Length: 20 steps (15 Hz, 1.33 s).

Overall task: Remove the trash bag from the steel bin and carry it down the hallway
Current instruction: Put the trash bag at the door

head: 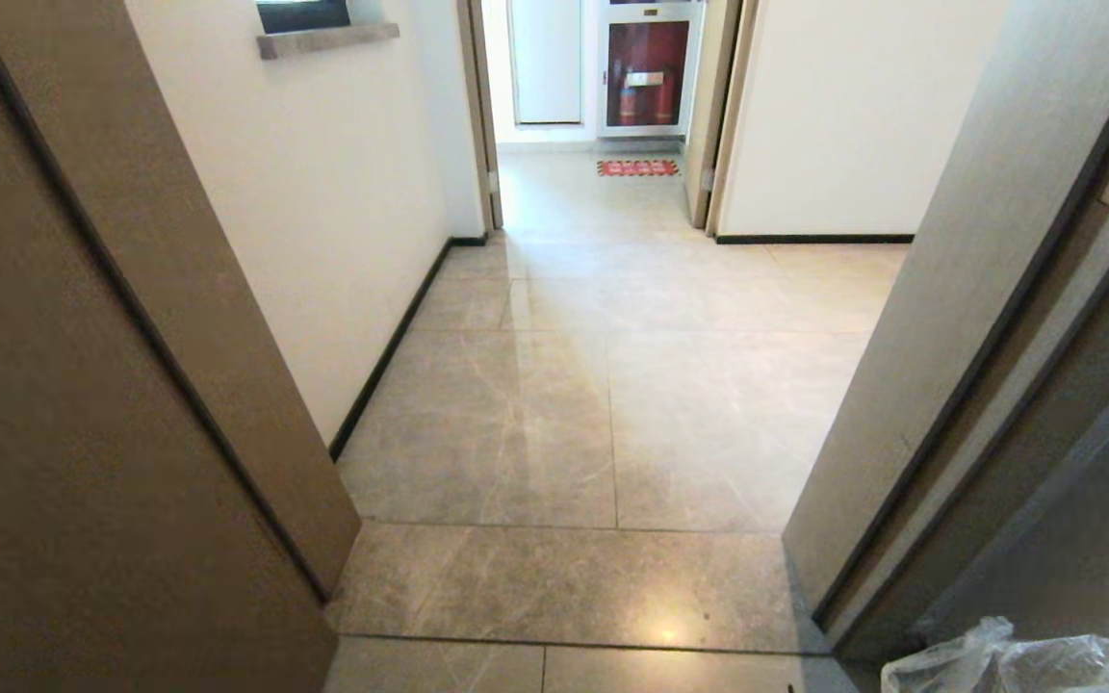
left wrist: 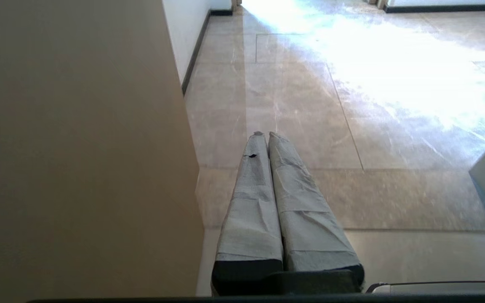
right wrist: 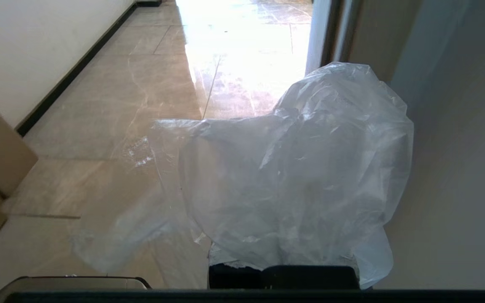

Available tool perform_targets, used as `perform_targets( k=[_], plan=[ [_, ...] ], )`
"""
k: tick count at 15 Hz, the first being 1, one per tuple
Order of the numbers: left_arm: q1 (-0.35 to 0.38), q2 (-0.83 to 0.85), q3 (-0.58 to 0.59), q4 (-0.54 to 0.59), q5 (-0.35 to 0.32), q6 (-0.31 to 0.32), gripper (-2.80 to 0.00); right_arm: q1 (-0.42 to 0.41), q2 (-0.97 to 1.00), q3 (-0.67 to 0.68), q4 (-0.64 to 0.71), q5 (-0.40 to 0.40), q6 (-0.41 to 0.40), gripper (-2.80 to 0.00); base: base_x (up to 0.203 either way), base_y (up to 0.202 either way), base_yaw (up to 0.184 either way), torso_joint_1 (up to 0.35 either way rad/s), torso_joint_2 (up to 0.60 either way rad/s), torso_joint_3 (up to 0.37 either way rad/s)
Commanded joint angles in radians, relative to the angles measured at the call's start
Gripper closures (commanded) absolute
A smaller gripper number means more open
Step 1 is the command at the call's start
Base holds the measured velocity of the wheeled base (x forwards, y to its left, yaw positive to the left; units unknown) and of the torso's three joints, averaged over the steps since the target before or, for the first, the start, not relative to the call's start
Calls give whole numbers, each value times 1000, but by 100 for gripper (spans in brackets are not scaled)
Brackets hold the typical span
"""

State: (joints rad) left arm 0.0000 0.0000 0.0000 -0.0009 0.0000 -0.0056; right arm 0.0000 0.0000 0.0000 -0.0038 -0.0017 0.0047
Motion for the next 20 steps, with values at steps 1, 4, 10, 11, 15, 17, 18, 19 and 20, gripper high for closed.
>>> perform_targets(
  k=[1,4,10,11,15,17,18,19,20],
  plan=[
    [0,-1,0,-1,0,-1,0,0,2,0,-1,0,0,0,192,0,-1,0,4,2],
    [0,0,0,-1,0,-1,0,0,0,0,-1,0,0,0,194,0,2,3,4,2],
    [0,0,0,-1,0,-1,0,1,2,0,-1,0,0,0,191,0,1,2,2,3],
    [0,-2,0,-1,0,-1,0,1,2,0,-1,0,0,0,193,0,2,2,2,6],
    [0,-2,0,-1,0,-1,0,0,0,0,-1,0,0,0,189,0,2,1,3,2],
    [0,-2,0,-1,0,-1,0,0,1,0,-1,0,0,0,191,0,1,4,2,1],
    [1,-1,0,-1,0,-1,0,0,2,0,-1,0,0,0,190,0,-3,4,2,4],
    [0,-2,0,-1,0,-1,0,1,1,0,-1,0,0,0,197,0,4,5,4,2],
    [0,-1,0,-1,0,-1,0,0,2,0,-1,0,0,0,189,0,1,-1,2,4]
  ],
)
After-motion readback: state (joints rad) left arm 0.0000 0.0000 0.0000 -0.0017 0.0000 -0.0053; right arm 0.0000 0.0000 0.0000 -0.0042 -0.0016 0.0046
